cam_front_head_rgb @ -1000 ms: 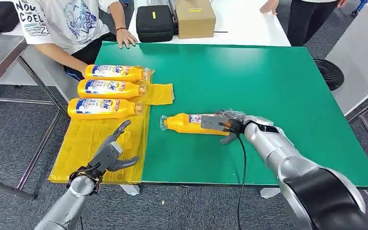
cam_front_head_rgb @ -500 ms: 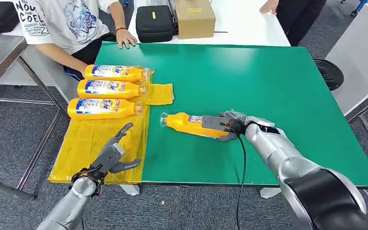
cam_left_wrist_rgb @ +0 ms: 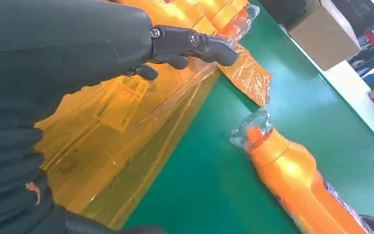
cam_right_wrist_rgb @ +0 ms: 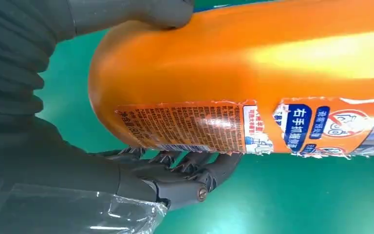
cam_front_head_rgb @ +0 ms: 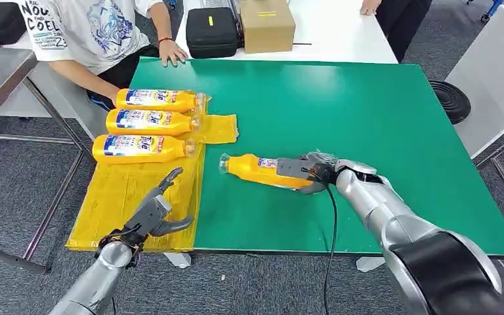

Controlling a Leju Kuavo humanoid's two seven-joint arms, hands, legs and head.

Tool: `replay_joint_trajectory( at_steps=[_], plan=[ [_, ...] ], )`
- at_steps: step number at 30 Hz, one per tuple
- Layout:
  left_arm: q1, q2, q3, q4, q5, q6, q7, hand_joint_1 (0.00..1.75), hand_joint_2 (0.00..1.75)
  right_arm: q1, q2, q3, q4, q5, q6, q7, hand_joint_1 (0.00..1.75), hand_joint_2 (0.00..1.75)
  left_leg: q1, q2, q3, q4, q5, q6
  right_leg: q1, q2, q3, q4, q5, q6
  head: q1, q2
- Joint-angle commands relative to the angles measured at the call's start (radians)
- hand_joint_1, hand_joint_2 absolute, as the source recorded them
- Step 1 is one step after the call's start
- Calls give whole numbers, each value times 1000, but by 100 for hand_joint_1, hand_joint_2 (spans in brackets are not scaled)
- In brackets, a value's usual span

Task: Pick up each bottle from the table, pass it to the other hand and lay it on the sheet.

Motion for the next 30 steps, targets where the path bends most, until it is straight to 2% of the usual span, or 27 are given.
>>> replay_joint_trajectory(
  at_steps=[1,8,15,16,20,22,26,30],
  plan=[
    [-21,13,-25,46,3,-2,0,0,175,13,4,-24,21,-12,-53,-104,175,175,1,0,5,-1,-2,0,2,-2,6,-2,-2,-3,0,0],
    [61,37,25,-69,4,12,3,0,175,46,11,-103,-94,-103,-210,-320,175,175,0,2,1,-1,-1,0,0,1,1,0,-1,-2,0,0],
    [105,43,76,-144,3,11,29,0,175,202,8,-184,-306,-186,-323,-388,175,175,1,1,2,-1,-2,0,2,0,4,-2,-1,-2,0,0],
    [116,40,92,-157,9,11,34,0,175,221,10,-192,-326,-193,-326,-391,175,175,1,1,6,-1,-3,-1,3,0,7,-2,-2,-3,0,0],
    [140,33,126,-177,48,-13,37,0,175,272,33,-214,-367,-214,-346,-409,175,175,1,1,3,0,-2,0,2,1,4,-1,-2,-2,0,0],
    [147,3,187,-170,206,-124,12,0,175,322,61,-220,-408,-250,-317,-442,175,175,1,3,5,-1,-3,-1,2,2,6,-1,-2,-3,0,0],
    [131,-38,228,-157,371,-210,-2,0,175,377,115,-195,-432,-259,-298,-455,175,175,1,1,1,-1,-1,0,2,0,2,-1,-1,-2,0,0],
    [101,-78,230,-136,497,-252,17,0,175,414,166,-159,-441,-254,-289,-464,175,175,2,2,7,-1,-4,-1,4,0,8,-2,-3,-4,0,0]
  ],
)
